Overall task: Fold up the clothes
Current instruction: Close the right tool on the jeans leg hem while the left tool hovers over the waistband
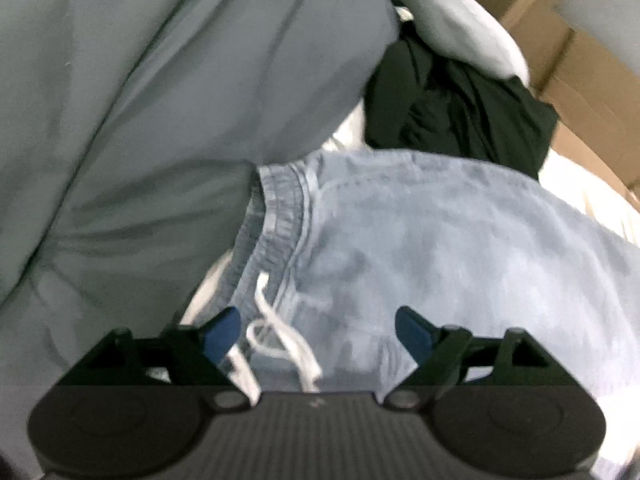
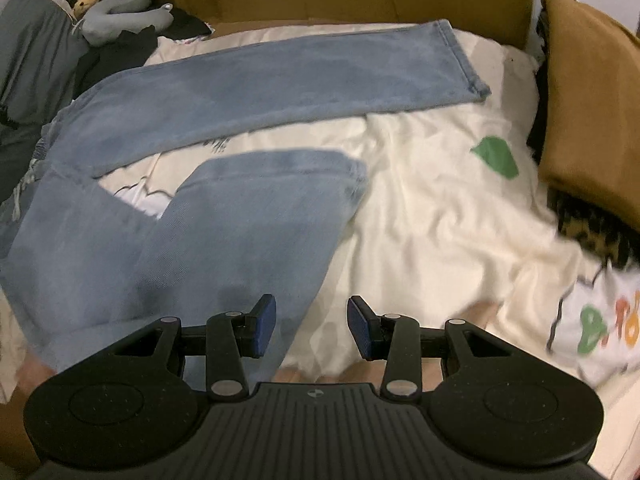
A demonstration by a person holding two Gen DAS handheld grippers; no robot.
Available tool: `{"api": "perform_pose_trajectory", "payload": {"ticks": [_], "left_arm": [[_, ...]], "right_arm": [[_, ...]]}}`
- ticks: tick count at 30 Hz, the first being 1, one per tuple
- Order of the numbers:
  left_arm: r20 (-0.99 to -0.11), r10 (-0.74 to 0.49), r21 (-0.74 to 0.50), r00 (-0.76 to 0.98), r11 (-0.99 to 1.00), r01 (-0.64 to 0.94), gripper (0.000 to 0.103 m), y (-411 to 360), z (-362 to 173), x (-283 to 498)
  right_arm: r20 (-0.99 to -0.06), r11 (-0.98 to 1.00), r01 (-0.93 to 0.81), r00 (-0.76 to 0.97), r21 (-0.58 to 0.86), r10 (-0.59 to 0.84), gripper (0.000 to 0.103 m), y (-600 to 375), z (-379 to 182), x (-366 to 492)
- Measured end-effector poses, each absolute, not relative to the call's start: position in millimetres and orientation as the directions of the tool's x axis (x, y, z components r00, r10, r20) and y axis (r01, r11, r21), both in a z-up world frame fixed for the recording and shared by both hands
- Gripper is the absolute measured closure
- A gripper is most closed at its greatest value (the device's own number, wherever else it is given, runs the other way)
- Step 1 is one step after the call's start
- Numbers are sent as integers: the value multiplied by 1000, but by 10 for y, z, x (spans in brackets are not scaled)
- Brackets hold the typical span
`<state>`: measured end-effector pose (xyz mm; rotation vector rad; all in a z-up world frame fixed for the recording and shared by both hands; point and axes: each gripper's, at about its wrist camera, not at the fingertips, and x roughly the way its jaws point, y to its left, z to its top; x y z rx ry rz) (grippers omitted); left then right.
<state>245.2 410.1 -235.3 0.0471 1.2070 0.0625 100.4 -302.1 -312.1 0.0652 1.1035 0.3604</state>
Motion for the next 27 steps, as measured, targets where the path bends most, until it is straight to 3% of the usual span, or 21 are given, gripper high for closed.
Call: {"api": "perform_pose_trajectory", "payload": {"ticks": [14, 15, 16, 17, 18, 27], "left_arm": [[-934, -35, -15, 356, 998, 57, 12, 3910, -2062, 1348], [-936, -34, -12, 352, 998, 64, 12, 3898, -2079, 1267], [-937, -36, -14, 348, 998, 66, 11, 3894, -2102, 1180], [-939, -42, -22, 343, 998, 61, 11, 3903, -2128, 1106], [-941, -47, -32, 336, 998, 52, 11, 3917, -2166, 1021], [-959, -90, -90, 269, 996, 12, 11, 3973, -2529, 505]], "right_arm": [[-867, 921, -50, 320, 387, 382, 57, -2907, -3598, 746], [-867, 916, -30, 312, 399, 388, 60, -2899, -3631, 766], [-867, 913, -14, 306, 408, 392, 70, -2894, -3651, 782], [-865, 907, -3, 301, 420, 401, 92, -2890, -3655, 796], [-862, 905, -5, 301, 425, 407, 99, -2884, -3628, 799], [-870, 925, -33, 330, 377, 366, 102, -2993, -2958, 573]]}}
